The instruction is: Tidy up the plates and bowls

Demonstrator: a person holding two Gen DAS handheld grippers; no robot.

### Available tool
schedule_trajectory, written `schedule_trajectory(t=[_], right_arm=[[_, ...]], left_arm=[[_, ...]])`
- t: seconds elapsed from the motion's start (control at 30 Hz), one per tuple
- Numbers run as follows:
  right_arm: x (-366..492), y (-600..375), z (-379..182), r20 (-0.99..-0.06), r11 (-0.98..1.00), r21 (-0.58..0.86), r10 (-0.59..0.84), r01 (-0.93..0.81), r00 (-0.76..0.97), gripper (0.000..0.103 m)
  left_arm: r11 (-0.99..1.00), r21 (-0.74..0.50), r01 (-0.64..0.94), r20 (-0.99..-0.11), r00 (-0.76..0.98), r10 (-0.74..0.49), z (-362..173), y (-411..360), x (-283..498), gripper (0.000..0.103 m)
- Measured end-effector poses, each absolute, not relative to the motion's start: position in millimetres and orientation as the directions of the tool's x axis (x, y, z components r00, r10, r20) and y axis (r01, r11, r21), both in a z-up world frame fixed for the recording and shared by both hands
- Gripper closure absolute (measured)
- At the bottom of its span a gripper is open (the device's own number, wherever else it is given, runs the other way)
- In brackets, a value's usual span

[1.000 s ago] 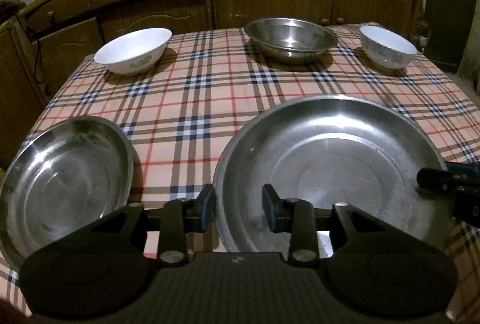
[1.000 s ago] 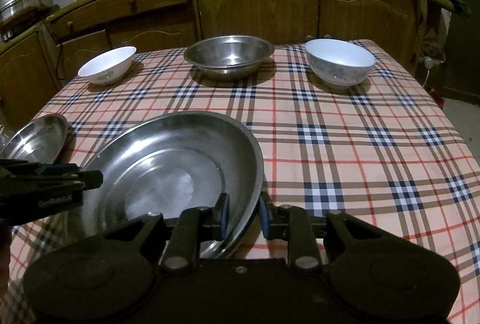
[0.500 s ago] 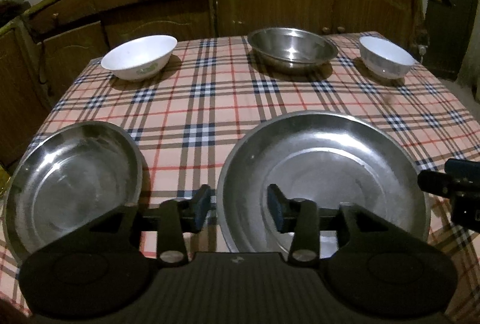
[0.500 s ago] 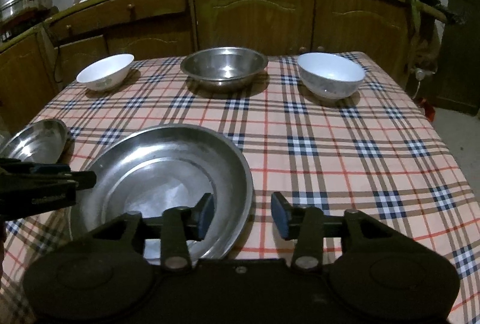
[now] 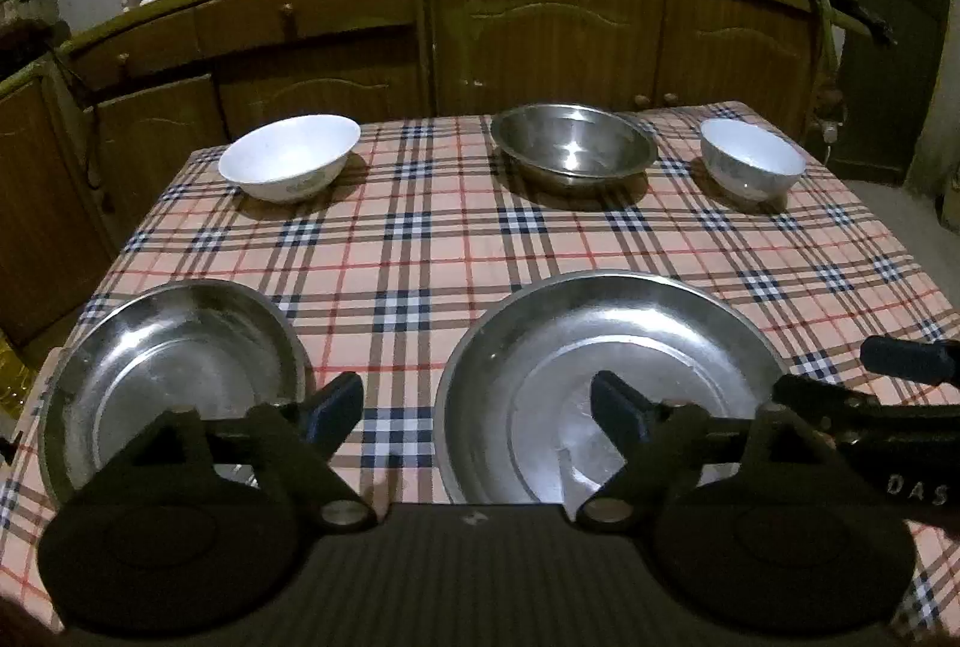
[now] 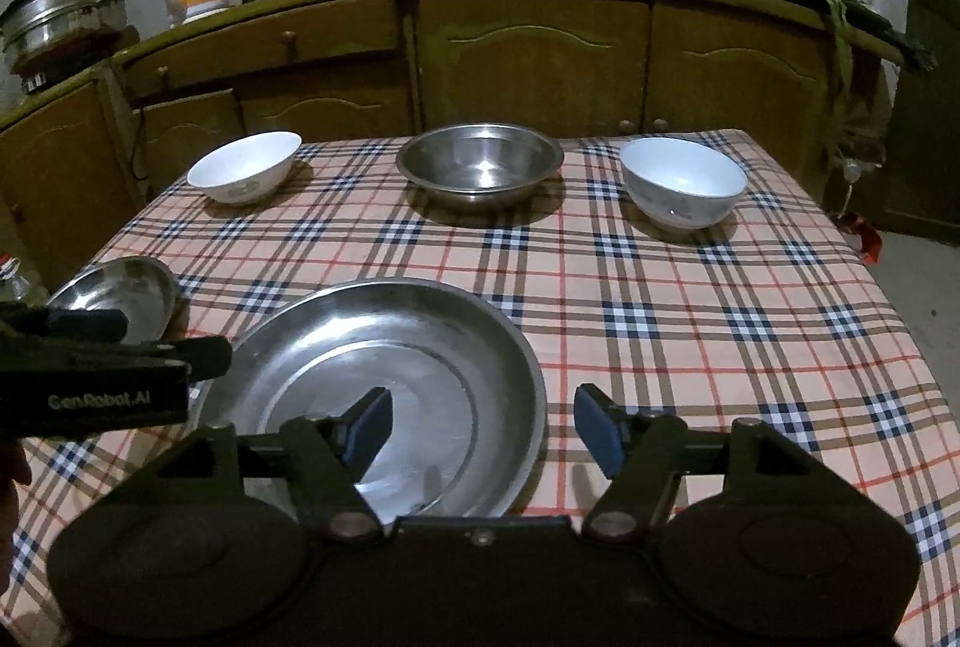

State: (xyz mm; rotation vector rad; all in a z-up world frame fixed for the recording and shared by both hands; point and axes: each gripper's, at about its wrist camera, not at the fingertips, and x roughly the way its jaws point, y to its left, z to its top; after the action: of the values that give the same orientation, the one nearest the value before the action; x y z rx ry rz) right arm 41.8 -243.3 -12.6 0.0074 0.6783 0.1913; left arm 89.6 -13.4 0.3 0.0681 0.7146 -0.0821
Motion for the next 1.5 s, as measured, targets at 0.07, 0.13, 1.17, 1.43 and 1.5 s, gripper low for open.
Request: schedule_trajectory(t=[0.07, 0.13, 1.17, 1.43, 1.5], right_arm=[[40, -241, -12, -0.619, 0.980, 0.070, 0.188, -0.184, 0.763, 0.023], [39, -238, -11, -0.618, 0.977, 0.078, 0.204, -0.199, 0.759, 0.023], [38, -167, -9, -0.645, 0.931, 0.067, 0.315, -0.359, 0.697, 0.022], [41, -143, -8, -0.649, 0.915, 0.064, 0.342, -0.399, 0.679, 0.022], [42, -136, -8, -0.648, 0.910, 0.064, 0.351, -0.410, 0.677, 0.022]], left_arm=[[0.995, 0.033, 0.094, -0.653, 0.755, -0.050, 3, -12, 88, 0.013], [0.995, 0.032, 0.092, -0.650, 0.758, -0.049, 5, -10, 86, 0.010], [1.000, -0.002, -0.012, -0.635, 0.773, 0.009, 12, 38, 77, 0.003], [0.998, -0.023, -0.055, -0.633, 0.774, 0.028, 11, 60, 77, 0.003], [0.997, -0.029, -0.068, -0.632, 0.774, 0.035, 10, 66, 77, 0.003]])
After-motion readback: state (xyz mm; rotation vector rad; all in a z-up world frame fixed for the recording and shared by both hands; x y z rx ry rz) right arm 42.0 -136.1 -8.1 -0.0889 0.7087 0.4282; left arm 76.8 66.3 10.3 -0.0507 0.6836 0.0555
